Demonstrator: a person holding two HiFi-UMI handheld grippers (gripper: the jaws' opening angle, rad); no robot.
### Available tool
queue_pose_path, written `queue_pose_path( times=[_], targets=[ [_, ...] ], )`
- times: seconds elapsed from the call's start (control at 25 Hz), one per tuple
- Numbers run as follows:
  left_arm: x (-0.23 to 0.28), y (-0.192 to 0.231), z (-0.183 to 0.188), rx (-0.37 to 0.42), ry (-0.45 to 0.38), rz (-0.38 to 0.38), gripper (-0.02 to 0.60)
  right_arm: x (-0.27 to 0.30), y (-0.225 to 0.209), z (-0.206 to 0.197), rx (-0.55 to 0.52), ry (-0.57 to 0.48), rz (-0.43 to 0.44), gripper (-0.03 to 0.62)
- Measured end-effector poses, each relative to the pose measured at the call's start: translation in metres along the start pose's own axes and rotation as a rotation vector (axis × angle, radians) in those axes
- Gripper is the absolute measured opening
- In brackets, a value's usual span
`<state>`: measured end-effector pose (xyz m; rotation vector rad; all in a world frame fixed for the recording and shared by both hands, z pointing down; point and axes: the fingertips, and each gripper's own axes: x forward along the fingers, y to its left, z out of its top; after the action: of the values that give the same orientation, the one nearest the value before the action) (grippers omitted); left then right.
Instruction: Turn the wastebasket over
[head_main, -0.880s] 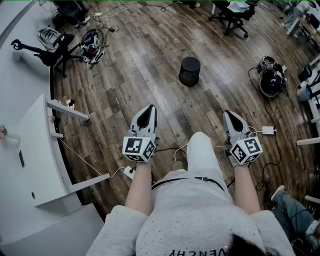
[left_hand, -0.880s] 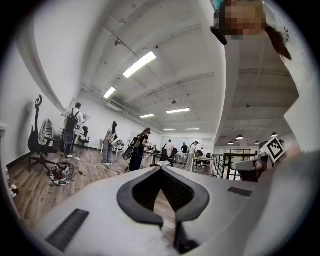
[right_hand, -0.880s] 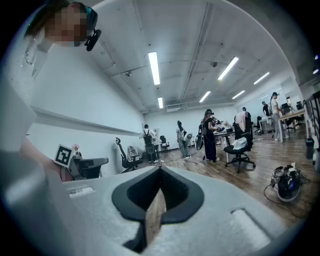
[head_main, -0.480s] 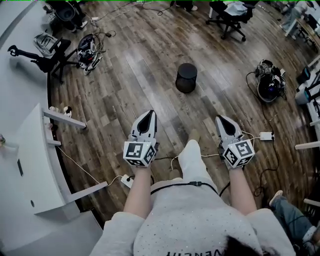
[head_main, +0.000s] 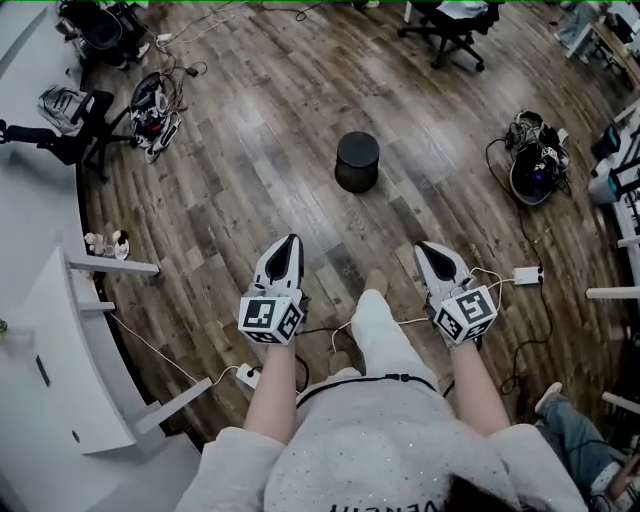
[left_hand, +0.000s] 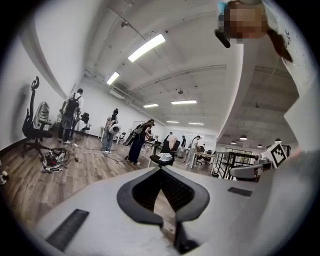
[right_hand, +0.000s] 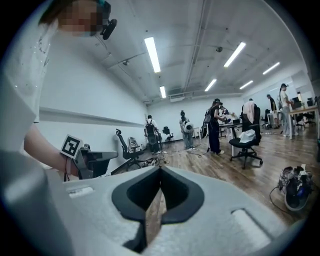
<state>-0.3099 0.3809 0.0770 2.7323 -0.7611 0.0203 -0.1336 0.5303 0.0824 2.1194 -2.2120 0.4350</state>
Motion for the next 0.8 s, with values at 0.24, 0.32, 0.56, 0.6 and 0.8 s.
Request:
queue_pose_path(
  times=[0.24,0.32,0.56,0.6,0.8],
  targets=[
    [0.086,0.005,0.002,-0.022,0.021,0.007,-0.002,0.043,-0.071,0.003,0.019,0.069,0.024,-0.003],
    [0.115,0.006,0.003,-0.017,0.036,0.004,-0.002,0.059,-0.094,0.009,0.025,0.081,0.032,-0.003],
    [0.185,0.005,-0.005,-0.020,0.047,0.003,-0.002,0.094,-0.152,0.012,0.051,0.101,0.053,0.025],
    [0.195,0.003,-0.007,-0.021,0.045,0.001,-0.002,0.098,-0.160,0.011,0.051,0.107,0.057,0.035],
    [0.229,0.001,-0.019,-0.034,0.083,-0.005,-0.002,0.121,-0.193,0.012,0.080,0.131,0.070,0.057]
  ],
)
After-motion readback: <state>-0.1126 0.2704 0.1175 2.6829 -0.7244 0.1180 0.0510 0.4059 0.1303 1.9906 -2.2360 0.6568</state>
